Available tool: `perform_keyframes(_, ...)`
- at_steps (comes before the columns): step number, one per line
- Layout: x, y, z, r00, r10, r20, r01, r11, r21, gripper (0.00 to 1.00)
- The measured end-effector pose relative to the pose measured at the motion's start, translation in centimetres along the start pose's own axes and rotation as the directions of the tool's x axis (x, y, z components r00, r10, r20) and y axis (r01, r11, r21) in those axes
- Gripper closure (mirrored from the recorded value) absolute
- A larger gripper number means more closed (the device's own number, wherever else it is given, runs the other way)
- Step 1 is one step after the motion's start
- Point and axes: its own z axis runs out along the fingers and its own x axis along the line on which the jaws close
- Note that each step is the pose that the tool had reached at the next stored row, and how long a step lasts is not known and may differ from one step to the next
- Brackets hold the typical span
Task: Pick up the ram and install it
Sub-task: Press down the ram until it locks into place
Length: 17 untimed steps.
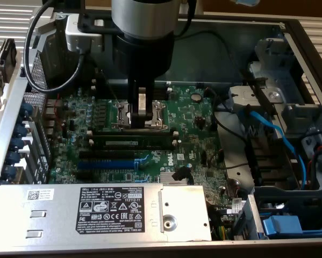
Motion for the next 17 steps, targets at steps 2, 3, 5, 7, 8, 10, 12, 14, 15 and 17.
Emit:
perform_keyframes(2, 0.0, 0.0, 0.0, 0.9996, 0.029, 0.0006, -0.029, 0.9996, 0.0006, 0.9)
perform_keyframes(3, 0.0, 0.0, 0.0, 0.9989, 0.046, 0.001, -0.046, 0.9989, 0.001, 0.9)
perform_keyframes(5, 0.0, -0.01, 0.0, 0.9971, 0.076, 0.0017, -0.076, 0.9971, 0.0016, 0.9)
perform_keyframes(7, 0.0, 0.0, 0.0, 0.994, 0.109, 0.0025, -0.109, 0.994, 0.0023, 0.9)
perform_keyframes(8, 0.0, 0.0, 0.0, 0.9922, 0.125, 0.003, -0.125, 0.9922, 0.0026, 0.9)
perform_keyframes(10, 0.0, 0.0, 0.0, 0.9879, 0.155, 0.0037, -0.155, 0.9879, 0.0032, 0.9)
perform_keyframes(12, 0.0, 0.0, 0.0, 0.9826, 0.186, 0.0046, -0.186, 0.9826, 0.0038, 0.9)
perform_keyframes(14, 0.0, 0.0, 0.0, 0.9766, 0.215, 0.0054, -0.215, 0.9766, 0.0044, 0.9)
perform_keyframes(15, 0.0, 0.0, 0.0, 0.9732, 0.23, 0.0058, -0.23, 0.9732, 0.0046, 0.9)
perform_keyframes(17, 0.0, 0.0, 0.0, 0.9657, 0.26, 0.0067, -0.26, 0.9657, 0.0051, 0.9)
